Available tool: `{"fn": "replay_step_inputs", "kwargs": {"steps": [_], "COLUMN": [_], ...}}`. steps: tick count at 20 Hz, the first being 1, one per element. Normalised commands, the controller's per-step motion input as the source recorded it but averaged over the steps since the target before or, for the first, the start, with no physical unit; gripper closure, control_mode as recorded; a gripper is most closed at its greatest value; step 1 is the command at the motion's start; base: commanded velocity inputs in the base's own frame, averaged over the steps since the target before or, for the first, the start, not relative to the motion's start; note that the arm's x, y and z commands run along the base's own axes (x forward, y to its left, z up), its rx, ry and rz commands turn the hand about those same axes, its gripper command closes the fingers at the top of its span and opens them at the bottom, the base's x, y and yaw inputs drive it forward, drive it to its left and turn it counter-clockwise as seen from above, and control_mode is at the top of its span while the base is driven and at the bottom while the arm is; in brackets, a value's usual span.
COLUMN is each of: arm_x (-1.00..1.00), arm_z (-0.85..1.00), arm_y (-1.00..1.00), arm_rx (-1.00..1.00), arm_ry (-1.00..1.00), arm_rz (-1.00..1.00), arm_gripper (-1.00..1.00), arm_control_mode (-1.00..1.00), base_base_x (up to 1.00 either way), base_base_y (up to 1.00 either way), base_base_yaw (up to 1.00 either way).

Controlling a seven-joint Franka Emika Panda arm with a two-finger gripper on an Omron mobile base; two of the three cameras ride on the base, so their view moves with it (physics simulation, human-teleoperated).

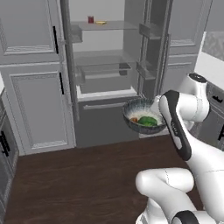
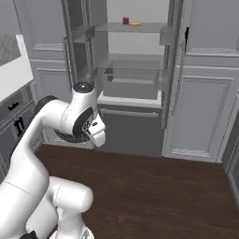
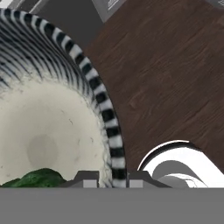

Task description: Pick the chicken drumstick and broccoli from their plates and place them in the bowl. Then put the bowl in the fridge.

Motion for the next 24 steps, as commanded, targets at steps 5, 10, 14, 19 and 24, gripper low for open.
{"fn": "replay_step_inputs", "kwargs": {"steps": [5, 10, 14, 19, 24], "arm_x": [0.0, 0.0, 0.0, 0.0, 0.0], "arm_z": [0.0, 0.0, 0.0, 0.0, 0.0], "arm_y": [0.0, 0.0, 0.0, 0.0, 0.0], "arm_rx": [0.0, 0.0, 0.0, 0.0, 0.0], "arm_ry": [0.0, 0.0, 0.0, 0.0, 0.0], "arm_rz": [0.0, 0.0, 0.0, 0.0, 0.0], "arm_gripper": [1.0, 1.0, 1.0, 1.0, 1.0], "arm_control_mode": [1.0, 1.0, 1.0, 1.0, 1.0], "base_base_x": [0.97, 0.96, 0.91, 0.76, 0.73], "base_base_y": [-0.34, 0.01, 0.0, 0.01, 0.0], "base_base_yaw": [0.16, 0.0, 0.03, 0.0, 0.0]}}
